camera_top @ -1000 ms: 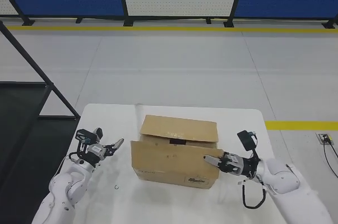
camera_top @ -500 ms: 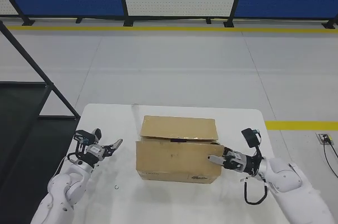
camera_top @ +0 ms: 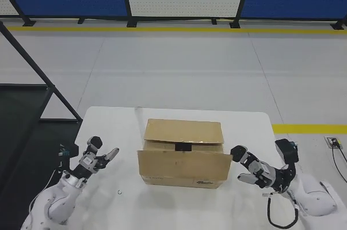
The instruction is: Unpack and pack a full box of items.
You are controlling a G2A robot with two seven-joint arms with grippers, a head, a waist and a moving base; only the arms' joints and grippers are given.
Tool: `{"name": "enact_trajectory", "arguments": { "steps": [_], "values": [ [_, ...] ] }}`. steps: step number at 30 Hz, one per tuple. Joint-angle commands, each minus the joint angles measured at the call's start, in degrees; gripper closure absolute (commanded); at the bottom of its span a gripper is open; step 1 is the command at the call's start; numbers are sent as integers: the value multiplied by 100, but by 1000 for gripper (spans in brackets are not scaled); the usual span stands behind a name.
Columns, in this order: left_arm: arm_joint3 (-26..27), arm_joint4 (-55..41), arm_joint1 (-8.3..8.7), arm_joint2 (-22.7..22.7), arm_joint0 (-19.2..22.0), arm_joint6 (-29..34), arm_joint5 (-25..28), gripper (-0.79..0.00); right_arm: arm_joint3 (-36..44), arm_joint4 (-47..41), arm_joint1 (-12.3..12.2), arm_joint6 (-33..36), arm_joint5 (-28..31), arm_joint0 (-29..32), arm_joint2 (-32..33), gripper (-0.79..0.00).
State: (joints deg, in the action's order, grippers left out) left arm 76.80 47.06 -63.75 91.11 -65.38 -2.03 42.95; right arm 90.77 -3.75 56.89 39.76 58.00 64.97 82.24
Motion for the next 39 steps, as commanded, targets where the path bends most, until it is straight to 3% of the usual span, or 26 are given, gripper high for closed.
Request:
{"name": "enact_trajectory", "arguments": {
  "steps": [1,5,7,18,25,29,32,39],
  "values": [
    [-135,-1111,19,20,148,703,172,-785,198,103,-14,-50,0,160,106,-785],
    [-271,-2871,101,28,437,2251,252,-785,459,283,-28,-216,0,393,233,-785],
    [-204,-3166,177,90,532,3087,105,-785,648,457,-35,-311,0,534,317,-785],
    [-207,-3175,175,86,525,3072,57,-785,648,457,-35,-311,0,534,317,-785],
    [-240,-3648,123,-234,766,3132,-875,-785,782,739,-4,-775,-337,555,334,-785],
    [-499,-4202,95,-435,1106,3575,-1536,-785,797,803,22,-1268,-14,680,429,-785],
    [-793,-4971,58,-567,1412,4013,-1969,-785,884,834,22,-1408,0,768,471,-785],
    [-1777,-5710,-38,-1022,2244,4854,-2783,-785,1033,1012,10,-1671,0,980,618,-785]
  ]
}}
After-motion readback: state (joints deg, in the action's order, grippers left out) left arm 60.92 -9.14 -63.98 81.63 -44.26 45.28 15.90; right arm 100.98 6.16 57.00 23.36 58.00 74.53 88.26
